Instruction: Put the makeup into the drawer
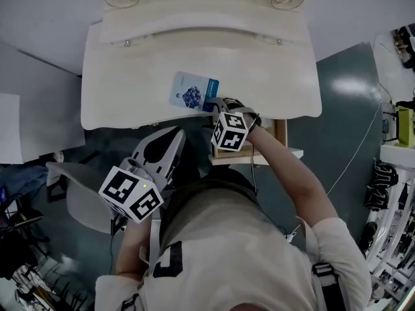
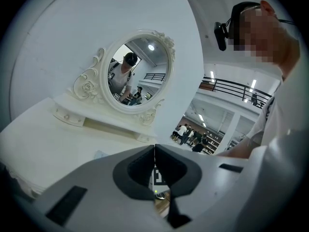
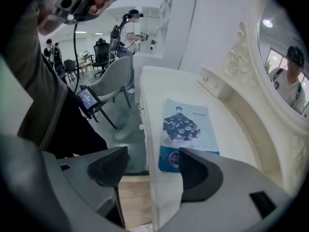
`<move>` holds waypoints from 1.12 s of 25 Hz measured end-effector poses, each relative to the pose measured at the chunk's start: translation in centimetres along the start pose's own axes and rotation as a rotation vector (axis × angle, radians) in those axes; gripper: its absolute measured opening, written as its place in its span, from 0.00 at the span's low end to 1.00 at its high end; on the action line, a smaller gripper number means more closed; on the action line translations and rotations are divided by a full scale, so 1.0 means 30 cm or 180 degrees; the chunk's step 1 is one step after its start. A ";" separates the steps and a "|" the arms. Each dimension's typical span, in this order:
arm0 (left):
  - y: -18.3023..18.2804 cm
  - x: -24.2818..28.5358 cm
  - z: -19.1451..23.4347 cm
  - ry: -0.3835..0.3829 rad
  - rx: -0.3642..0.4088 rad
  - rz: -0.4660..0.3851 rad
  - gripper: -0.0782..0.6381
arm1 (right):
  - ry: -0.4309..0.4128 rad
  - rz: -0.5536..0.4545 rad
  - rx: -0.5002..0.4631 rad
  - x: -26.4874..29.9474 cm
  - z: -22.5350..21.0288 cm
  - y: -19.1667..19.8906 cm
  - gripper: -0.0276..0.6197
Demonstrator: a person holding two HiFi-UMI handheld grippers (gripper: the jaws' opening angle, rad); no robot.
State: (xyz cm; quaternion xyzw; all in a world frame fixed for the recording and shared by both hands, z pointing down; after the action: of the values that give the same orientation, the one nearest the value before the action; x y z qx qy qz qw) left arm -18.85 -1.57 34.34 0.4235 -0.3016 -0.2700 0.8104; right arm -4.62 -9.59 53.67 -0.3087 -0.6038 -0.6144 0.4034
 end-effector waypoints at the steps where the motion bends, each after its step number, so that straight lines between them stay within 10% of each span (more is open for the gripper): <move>1: 0.000 -0.005 0.001 -0.0019 -0.0001 -0.0007 0.16 | 0.0050 -0.0003 -0.0036 0.002 0.007 0.004 0.57; 13: 0.011 -0.017 -0.007 -0.0034 0.0058 0.0017 0.16 | 0.0504 0.0036 -0.0378 -0.009 0.098 0.054 0.56; 17: 0.008 -0.004 -0.011 -0.0004 0.0083 0.0032 0.16 | 0.0913 -0.0073 -0.0422 -0.031 0.081 0.066 0.21; 28: 0.005 0.010 -0.025 -0.0017 0.0086 0.0048 0.16 | 0.0870 -0.0061 -0.0695 -0.031 0.115 0.089 0.29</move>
State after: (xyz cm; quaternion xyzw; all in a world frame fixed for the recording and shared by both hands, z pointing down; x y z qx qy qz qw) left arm -18.10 -1.31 34.21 0.4314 -0.3106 -0.2609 0.8058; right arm -2.22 -5.91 54.46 -0.2585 -0.4759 -0.7164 0.4399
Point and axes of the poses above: the fingertips, and each gripper's own axes: x forward along the fingers, z to its left, y out of its underside, the point moved 8 cm from there along -x, backward along the fingers, and after that the axes turned 7 degrees about x, right-handed, at the moved point
